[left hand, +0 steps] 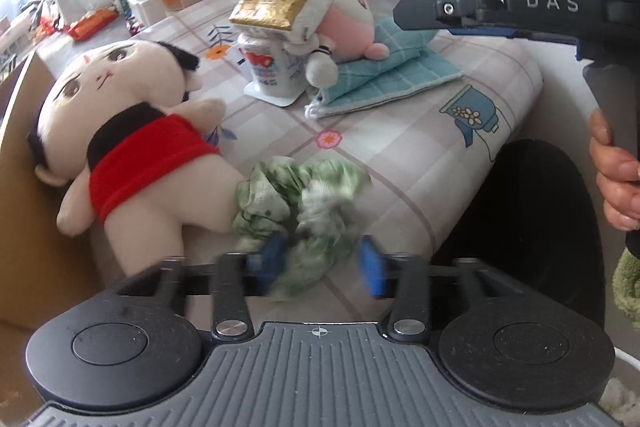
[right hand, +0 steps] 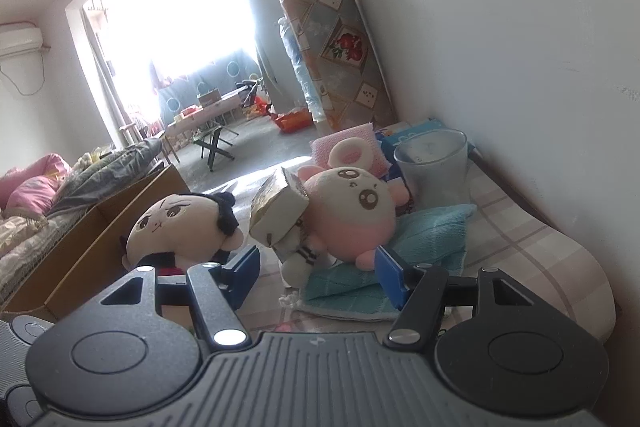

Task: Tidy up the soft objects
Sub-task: 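Reach the left tool to the green scrunchie while the right tool approaches the gold box, then close the left tool on the scrunchie while the right tool grasps the gold box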

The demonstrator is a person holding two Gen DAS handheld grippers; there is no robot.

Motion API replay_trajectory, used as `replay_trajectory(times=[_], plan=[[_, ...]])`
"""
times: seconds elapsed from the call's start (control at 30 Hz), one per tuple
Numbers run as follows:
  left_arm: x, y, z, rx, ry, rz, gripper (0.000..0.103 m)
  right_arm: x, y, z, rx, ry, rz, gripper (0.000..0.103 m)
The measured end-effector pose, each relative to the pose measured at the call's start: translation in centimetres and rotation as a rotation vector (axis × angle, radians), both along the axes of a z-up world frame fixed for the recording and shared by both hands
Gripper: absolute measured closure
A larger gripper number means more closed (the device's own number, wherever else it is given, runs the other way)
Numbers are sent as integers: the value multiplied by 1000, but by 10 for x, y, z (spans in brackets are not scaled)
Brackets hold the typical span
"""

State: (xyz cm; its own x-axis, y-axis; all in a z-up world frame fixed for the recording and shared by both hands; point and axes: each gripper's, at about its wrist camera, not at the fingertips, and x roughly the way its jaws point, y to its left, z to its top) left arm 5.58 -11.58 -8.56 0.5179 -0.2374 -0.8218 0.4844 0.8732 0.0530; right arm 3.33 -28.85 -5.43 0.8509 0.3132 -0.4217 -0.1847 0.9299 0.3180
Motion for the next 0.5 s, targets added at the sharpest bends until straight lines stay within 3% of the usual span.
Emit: replay_trajectory(times=[0.07, 0.2, 0.5], plan=[[-2, 4, 1, -13, -11, 24, 28, -1, 4, 3, -15, -2, 6, 28], [0, 9, 3, -29, -19, 56, 22, 1, 11, 12, -28, -24, 33, 4], [14, 6, -12, 9, 3, 64, 18, 34, 41, 35, -130, -58, 137, 4]])
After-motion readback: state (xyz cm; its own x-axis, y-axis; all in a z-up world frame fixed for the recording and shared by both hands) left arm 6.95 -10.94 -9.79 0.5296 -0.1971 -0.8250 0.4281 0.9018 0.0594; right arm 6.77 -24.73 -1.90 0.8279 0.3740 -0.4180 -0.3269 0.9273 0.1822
